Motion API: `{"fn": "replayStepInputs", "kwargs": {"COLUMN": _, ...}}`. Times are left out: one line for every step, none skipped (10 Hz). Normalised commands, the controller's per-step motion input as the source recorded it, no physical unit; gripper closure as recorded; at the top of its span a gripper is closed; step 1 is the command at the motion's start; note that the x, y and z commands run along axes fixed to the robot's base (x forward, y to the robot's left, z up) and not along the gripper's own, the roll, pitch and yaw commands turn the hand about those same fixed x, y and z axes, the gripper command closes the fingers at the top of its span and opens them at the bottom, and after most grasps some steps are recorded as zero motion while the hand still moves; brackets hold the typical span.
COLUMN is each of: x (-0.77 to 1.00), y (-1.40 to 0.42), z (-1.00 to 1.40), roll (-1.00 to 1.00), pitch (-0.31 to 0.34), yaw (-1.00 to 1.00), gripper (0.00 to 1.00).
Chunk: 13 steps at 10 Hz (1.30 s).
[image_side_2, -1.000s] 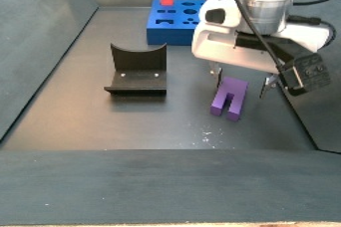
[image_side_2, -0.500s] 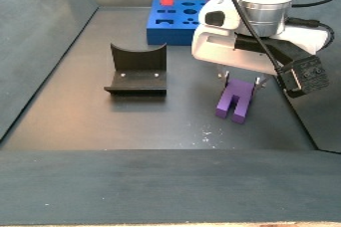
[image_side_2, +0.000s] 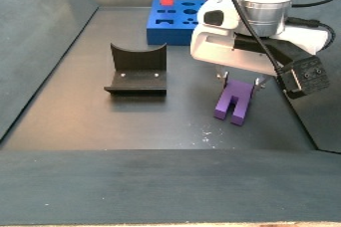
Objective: Pick up the double-square object. Move up. Place the double-square object on the fixture. Regrasp the double-square object. Move to above the board. Insert the double-square object.
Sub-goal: Pick up the double-square object, then move up, then place the double-square object on the fixture.
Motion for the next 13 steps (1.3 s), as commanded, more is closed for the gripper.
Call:
{"fn": "replayStepInputs", "kwargs": {"x": 0.0, "y": 0.0, "z": 0.0, "roll": 0.0, "pitch": 0.0, "yaw": 0.0, "gripper": 1.0}}
{"fn": "replayStepInputs", "kwargs": {"x": 0.0, "y": 0.0, "z": 0.0, "roll": 0.0, "pitch": 0.0, "yaw": 0.0, "gripper": 1.0}}
{"fn": "replayStepInputs", "kwargs": {"x": 0.0, "y": 0.0, "z": 0.0, "roll": 0.0, "pitch": 0.0, "yaw": 0.0, "gripper": 1.0}}
{"fn": "replayStepInputs", "kwargs": {"x": 0.0, "y": 0.0, "z": 0.0, "roll": 0.0, "pitch": 0.0, "yaw": 0.0, "gripper": 1.0}}
{"fn": "replayStepInputs", "kwargs": {"x": 0.0, "y": 0.0, "z": 1.0, "roll": 0.0, "pitch": 0.0, "yaw": 0.0, "gripper": 1.0}}
{"fn": "replayStepInputs", "kwargs": {"x": 0.01, "y": 0.07, "z": 1.0, "roll": 0.01, "pitch": -0.006, "yaw": 0.05, "gripper": 1.0}}
{"fn": "replayStepInputs", "kwargs": {"x": -0.02, "y": 0.05, "z": 0.9, "roll": 0.01, "pitch": 0.025, "yaw": 0.03, "gripper": 1.0}}
{"fn": "replayStepInputs", "kwargs": {"x": -0.01, "y": 0.04, "z": 0.78, "roll": 0.01, "pitch": 0.042, "yaw": 0.02, "gripper": 1.0}}
{"fn": "replayStepInputs", "kwargs": {"x": -0.01, "y": 0.03, "z": 0.7, "roll": 0.02, "pitch": 0.052, "yaw": 0.01, "gripper": 1.0}}
{"fn": "replayStepInputs", "kwargs": {"x": -0.02, "y": 0.02, "z": 0.47, "roll": 0.04, "pitch": 0.062, "yaw": -0.01, "gripper": 1.0}}
{"fn": "replayStepInputs", "kwargs": {"x": -0.02, "y": 0.01, "z": 0.38, "roll": 0.05, "pitch": 0.059, "yaw": -0.01, "gripper": 1.0}}
{"fn": "replayStepInputs", "kwargs": {"x": -0.03, "y": 0.01, "z": 0.19, "roll": 0.06, "pitch": 0.055, "yaw": -0.02, "gripper": 1.0}}
{"fn": "replayStepInputs", "kwargs": {"x": 0.0, "y": 0.0, "z": 1.0, "roll": 0.0, "pitch": 0.0, "yaw": 0.0, "gripper": 1.0}}
